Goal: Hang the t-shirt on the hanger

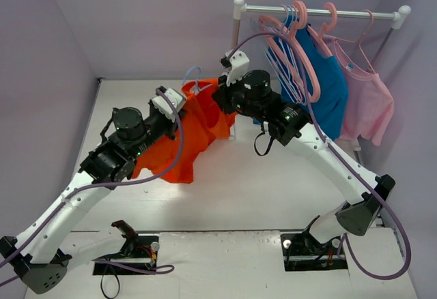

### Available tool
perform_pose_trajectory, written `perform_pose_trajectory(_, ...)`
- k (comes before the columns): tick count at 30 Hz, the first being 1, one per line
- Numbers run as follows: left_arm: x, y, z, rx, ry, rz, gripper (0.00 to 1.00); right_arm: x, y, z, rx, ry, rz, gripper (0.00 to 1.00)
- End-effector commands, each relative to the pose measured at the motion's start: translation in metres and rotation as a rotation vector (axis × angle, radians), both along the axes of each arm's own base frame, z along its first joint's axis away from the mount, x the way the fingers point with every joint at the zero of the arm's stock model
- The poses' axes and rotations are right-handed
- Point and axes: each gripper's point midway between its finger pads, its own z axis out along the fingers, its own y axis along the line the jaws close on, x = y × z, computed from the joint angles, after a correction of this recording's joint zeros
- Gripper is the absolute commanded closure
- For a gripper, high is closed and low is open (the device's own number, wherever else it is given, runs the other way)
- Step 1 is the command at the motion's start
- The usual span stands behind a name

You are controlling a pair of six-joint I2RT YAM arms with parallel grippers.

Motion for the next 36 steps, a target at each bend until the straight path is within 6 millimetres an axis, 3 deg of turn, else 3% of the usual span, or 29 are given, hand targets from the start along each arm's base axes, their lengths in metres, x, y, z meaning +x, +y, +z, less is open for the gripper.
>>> perform_pose_trajectory(1,-0.016,-0.02,0.024,-0.13,-0.079,-0.133,1.0,-0.011,-0.015,0.044,0.069,-0.115,-0.017,1.0)
perform_pose_trajectory(4,-0.017,-0.021,0.011,-0.119,-0.07,-0.137,1.0,-0.016,-0.019,0.047,0.066,-0.128,-0.011,1.0)
perform_pose_trajectory(11,-0.004,-0.009,0.029,-0.185,-0.12,-0.069,1.0,-0.033,-0.012,0.025,0.039,-0.097,0.065,1.0)
perform_pose_trajectory(14,-0.006,-0.014,0.034,-0.208,-0.132,-0.112,1.0,-0.039,-0.009,0.013,0.023,-0.078,0.093,1.0)
perform_pose_trajectory(20,-0.023,-0.038,0.022,-0.187,-0.134,-0.29,1.0,-0.047,-0.008,0.003,0.003,-0.072,0.13,0.9)
perform_pose_trajectory(25,-0.028,-0.042,0.007,-0.197,-0.123,-0.345,1.0,-0.048,-0.015,-0.001,-0.022,-0.089,0.12,0.8)
perform_pose_trajectory(36,-0.017,-0.006,0.0,-0.21,-0.094,-0.326,1.0,-0.056,-0.029,0.001,-0.064,-0.144,0.133,0.59)
